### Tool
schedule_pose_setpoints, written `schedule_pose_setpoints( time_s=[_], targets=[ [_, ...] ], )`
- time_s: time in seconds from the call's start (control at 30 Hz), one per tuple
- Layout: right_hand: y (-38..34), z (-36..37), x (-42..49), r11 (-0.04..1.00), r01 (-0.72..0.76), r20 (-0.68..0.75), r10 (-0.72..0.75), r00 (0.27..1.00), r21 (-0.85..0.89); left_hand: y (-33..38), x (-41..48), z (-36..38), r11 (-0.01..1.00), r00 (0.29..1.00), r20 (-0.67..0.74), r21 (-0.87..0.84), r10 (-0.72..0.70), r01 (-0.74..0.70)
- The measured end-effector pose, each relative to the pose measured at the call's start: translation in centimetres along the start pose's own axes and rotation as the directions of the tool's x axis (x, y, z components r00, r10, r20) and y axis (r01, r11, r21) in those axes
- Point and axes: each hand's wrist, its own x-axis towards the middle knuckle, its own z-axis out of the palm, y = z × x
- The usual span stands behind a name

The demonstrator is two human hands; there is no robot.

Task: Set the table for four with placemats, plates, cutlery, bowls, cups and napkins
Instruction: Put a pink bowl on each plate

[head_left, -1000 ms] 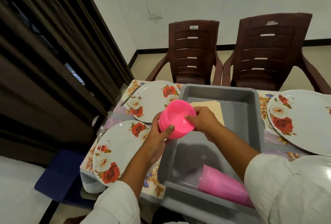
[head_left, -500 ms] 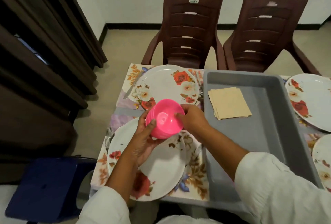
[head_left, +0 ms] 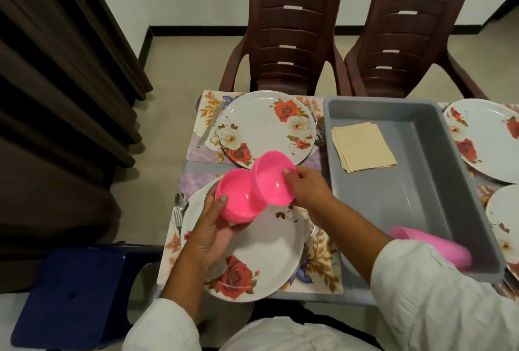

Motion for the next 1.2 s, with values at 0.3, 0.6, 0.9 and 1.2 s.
schedule_pose_setpoints(
  time_s=[0.3,0.6,0.9,1.2],
  targets=[
    [3.5,0.1,1.0,0.97,-0.073,-0.138,0.042,0.99,-0.233,2.1,-1.4,-1.8,0.989,0.979,-0.171,-0.077,0.111,-0.126],
    [6.8,0.6,2.8,0.8,-0.13,-0.111,0.079,0.991,-0.586,1.2,-2.7,0.0,0.991,0.969,-0.233,-0.076,0.086,-0.106],
    [7.7,0.9,3.6,0.785,-0.078,-0.059,0.052,0.997,-0.615,0.5,-2.7,1.3,0.996,0.976,-0.207,-0.045,0.072,-0.083],
    [7.8,0.3,3.9,0.774,-0.037,-0.008,0.041,0.999,-0.633,0.1,-2.4,1.0,0.994,0.984,-0.172,-0.096,0.04,-0.057]
  ],
)
